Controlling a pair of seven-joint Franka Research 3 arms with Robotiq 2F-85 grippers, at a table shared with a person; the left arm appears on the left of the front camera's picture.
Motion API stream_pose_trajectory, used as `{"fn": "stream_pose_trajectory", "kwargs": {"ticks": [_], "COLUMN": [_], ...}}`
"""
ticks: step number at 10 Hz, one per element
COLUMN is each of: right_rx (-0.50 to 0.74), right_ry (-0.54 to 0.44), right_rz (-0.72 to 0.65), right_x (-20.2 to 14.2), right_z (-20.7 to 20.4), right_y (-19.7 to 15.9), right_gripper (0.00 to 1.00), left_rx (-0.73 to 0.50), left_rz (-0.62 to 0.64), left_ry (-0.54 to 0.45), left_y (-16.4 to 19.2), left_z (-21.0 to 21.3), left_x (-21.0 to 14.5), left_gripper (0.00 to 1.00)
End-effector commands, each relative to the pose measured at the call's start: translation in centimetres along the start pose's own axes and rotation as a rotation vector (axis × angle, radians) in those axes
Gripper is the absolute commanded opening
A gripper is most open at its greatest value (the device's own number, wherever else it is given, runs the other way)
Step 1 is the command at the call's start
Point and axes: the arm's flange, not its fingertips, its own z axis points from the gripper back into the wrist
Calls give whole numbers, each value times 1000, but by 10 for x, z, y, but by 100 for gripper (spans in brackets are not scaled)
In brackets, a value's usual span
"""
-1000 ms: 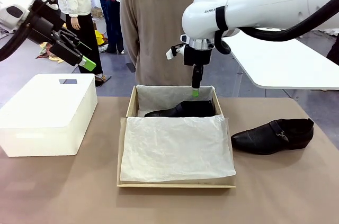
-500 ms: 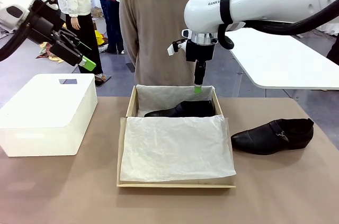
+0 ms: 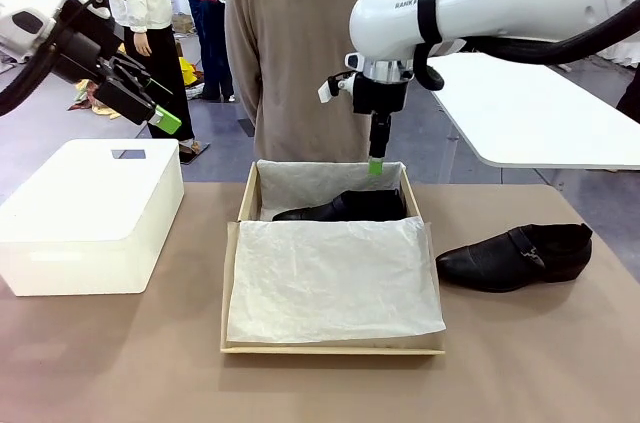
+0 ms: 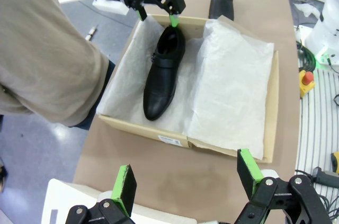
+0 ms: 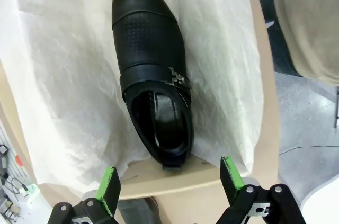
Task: Pack the shoes into the box.
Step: Place the other shoe of the Shoes into the Shoes Box.
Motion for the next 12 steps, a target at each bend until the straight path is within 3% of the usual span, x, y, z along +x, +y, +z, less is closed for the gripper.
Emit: {"fn": "stream_pose_trajectory", "kwargs": {"ticks": [1, 5, 10, 12], "right_rx": [-45, -138, -129, -129], "right_ry": [-2, -21, -58, -56], "right_rz": [32, 87, 96, 96], "right_x": [-38, -114, -217, -217], "right_z": [22, 39, 29, 29], "right_y": [14, 12, -3, -3], "right_gripper": [100, 100, 100, 100], "left_rx": [-9, -9, -9, -9], "left_rz": [-12, -12, -12, -12], "left_ry": [-15, -15, -15, -15], "left_y": [1, 1, 1, 1], "left_z": [1, 1, 1, 1], "left_x": [-1, -1, -1, -1], "left_gripper": [100, 100, 100, 100]}}
